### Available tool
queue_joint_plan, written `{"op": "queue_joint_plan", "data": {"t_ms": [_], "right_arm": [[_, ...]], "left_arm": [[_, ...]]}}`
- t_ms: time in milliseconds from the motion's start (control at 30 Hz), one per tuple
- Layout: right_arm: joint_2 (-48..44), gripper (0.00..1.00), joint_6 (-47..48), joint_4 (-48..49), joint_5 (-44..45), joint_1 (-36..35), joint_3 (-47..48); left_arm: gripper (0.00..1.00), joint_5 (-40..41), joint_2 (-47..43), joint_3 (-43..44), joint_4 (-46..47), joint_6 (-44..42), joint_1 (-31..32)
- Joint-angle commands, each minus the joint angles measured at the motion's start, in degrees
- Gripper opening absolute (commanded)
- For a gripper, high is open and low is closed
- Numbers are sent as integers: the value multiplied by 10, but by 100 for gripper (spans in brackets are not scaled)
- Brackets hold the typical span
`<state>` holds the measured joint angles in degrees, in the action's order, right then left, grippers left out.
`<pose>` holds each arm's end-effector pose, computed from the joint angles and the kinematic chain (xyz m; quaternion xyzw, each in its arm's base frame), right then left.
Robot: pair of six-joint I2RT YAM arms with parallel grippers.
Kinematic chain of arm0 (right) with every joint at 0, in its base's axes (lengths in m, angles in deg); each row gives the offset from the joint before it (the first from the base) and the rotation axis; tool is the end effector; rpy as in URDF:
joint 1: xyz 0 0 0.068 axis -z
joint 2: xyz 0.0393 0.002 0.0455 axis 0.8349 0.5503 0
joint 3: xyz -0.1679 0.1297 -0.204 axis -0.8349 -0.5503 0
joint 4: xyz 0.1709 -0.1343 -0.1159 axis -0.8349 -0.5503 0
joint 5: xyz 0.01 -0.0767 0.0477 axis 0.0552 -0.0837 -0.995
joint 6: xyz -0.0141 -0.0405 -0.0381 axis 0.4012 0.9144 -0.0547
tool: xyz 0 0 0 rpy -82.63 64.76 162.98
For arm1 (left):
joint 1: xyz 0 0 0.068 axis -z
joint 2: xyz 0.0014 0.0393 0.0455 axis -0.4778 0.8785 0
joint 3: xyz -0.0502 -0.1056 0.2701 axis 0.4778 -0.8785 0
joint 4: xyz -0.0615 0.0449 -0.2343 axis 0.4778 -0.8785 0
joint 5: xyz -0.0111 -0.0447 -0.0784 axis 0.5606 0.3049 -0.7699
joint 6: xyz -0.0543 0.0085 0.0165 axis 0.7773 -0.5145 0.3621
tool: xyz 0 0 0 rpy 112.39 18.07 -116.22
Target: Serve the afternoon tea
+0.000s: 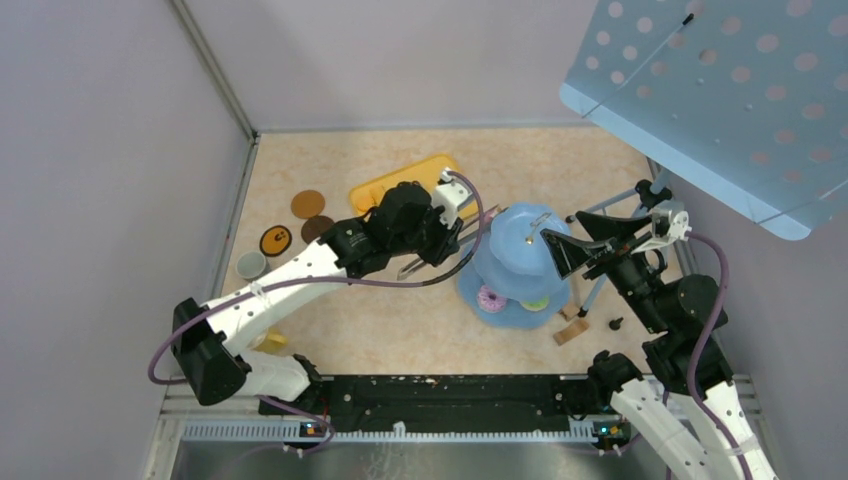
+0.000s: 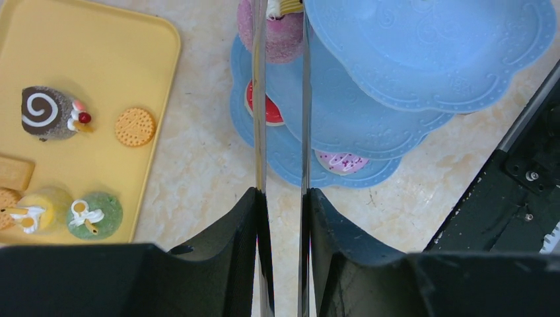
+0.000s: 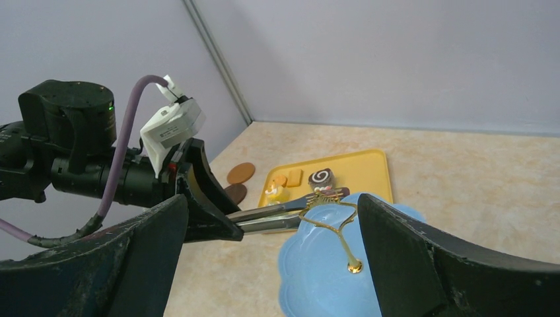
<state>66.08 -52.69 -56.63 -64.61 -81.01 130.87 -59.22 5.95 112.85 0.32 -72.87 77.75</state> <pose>0.0485 0.0279 0.3789 -0.0612 0.6141 0.3523 0.7036 0.1831 -0.2164 0.3663 0.3646 0.7998 -0.2329 0.4160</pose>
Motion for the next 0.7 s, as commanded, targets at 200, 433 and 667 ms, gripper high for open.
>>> {"op": "queue_joint_plan", "data": {"t_ms": [200,433,667], "right_arm": [[-6,97,-12,21,-3,5,21],[-6,97,-10,18,-2,5,23],[-6,97,-8,14,-2,5,24]], "left_arm": [[34,0,25,-9,76,17,32],[34,-9,49,-7,100,23,33],[38,-13,69,-6,122,25,33]]}}
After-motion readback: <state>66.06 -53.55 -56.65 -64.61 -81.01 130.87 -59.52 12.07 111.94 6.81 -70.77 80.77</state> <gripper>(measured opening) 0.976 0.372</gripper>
